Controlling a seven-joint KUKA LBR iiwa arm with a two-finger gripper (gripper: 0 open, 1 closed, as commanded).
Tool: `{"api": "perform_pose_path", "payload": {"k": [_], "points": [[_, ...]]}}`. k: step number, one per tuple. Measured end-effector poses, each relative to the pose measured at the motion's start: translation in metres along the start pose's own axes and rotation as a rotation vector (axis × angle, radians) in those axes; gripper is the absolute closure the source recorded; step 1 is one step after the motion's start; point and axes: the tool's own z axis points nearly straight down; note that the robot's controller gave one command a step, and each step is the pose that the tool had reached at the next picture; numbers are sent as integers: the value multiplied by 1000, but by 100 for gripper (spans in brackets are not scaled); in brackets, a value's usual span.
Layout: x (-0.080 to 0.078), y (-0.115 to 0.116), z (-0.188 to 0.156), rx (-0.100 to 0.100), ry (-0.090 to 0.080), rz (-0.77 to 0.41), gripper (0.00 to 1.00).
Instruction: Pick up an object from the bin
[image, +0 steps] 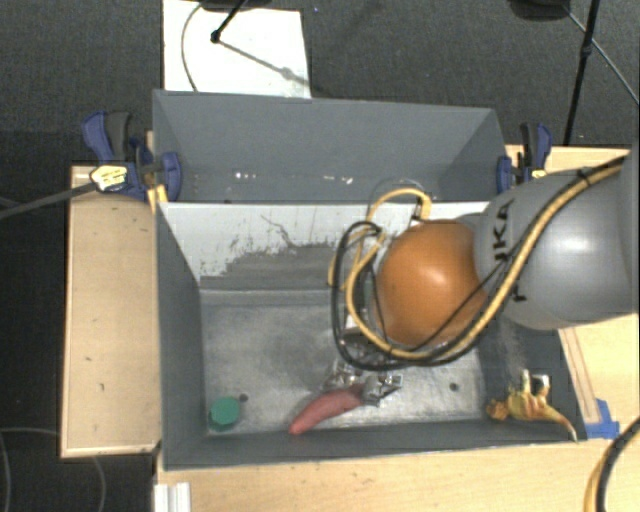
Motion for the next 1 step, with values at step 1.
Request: {"api": "perform_pose_path", "payload": {"k": [1], "points": [[6, -19, -128, -7, 8, 21, 100]]}}
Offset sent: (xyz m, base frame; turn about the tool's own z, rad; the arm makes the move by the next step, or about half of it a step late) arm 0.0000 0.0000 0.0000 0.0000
